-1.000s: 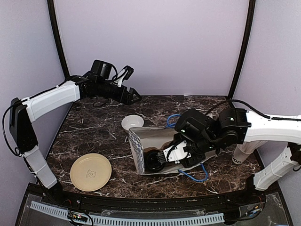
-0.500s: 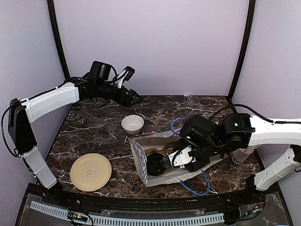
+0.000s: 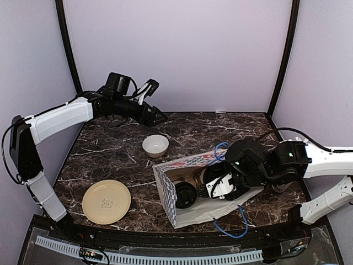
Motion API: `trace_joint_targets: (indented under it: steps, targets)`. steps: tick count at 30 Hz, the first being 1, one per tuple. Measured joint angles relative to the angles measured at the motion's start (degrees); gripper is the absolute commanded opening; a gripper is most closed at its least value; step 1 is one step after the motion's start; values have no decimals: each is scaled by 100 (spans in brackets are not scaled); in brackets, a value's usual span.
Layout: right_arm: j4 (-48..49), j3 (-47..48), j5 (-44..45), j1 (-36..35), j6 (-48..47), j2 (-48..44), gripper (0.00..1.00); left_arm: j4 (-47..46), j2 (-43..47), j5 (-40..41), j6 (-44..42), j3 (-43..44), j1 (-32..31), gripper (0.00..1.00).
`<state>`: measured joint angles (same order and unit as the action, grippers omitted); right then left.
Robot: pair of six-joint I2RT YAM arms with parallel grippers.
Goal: Pack the takeout coffee
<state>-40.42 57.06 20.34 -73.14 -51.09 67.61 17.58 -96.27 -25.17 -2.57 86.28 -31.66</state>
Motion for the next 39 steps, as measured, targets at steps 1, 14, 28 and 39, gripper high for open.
trace_joint_targets:
  steps: [1, 14, 28, 39]
  targets:
    - [63, -11, 39, 0, -35, 4, 50, -2, 0, -11, -2, -20, 0, 95]
    - [487, -129, 26, 0, -201, 46, 51, -48, 0, -103, -17, -203, 0, 95]
    - [623, -234, -20, 118, -243, 227, 51, -125, 0, -142, -26, -203, 0, 95]
    - [693, -85, -114, 404, -249, 612, 50, -125, 0, -166, -52, -205, 0, 95]
